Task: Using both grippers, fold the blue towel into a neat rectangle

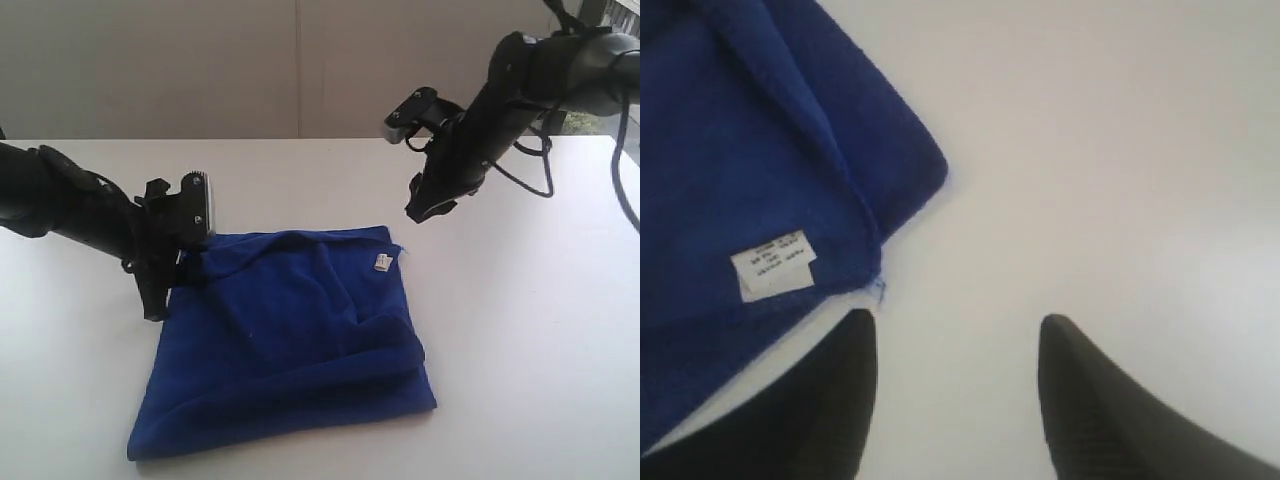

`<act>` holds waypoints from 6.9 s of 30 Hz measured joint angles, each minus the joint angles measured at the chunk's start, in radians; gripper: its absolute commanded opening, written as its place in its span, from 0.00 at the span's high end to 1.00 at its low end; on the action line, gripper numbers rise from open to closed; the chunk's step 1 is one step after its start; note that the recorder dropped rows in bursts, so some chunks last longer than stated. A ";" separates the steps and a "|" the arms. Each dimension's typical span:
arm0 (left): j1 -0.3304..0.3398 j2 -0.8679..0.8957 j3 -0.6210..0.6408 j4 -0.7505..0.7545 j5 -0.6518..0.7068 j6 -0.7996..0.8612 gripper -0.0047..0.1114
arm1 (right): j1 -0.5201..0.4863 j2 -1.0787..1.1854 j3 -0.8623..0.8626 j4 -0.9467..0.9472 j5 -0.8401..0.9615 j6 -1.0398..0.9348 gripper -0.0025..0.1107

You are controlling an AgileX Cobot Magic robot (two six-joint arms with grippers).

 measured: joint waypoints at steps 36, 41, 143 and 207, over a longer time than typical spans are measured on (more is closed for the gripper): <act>-0.036 0.066 -0.110 0.091 -0.100 0.000 0.96 | -0.114 0.059 -0.040 0.394 0.043 -0.469 0.56; -0.036 0.036 -0.110 0.087 -0.102 0.000 0.96 | -0.091 0.059 -0.040 0.390 0.041 -0.561 0.56; -0.036 -0.069 -0.110 0.052 -0.119 0.000 0.96 | -0.034 0.200 -0.046 0.399 0.033 -0.304 0.98; -0.036 -0.744 -0.085 0.458 0.947 -0.826 0.96 | 0.209 -0.775 0.265 0.176 0.394 0.015 0.98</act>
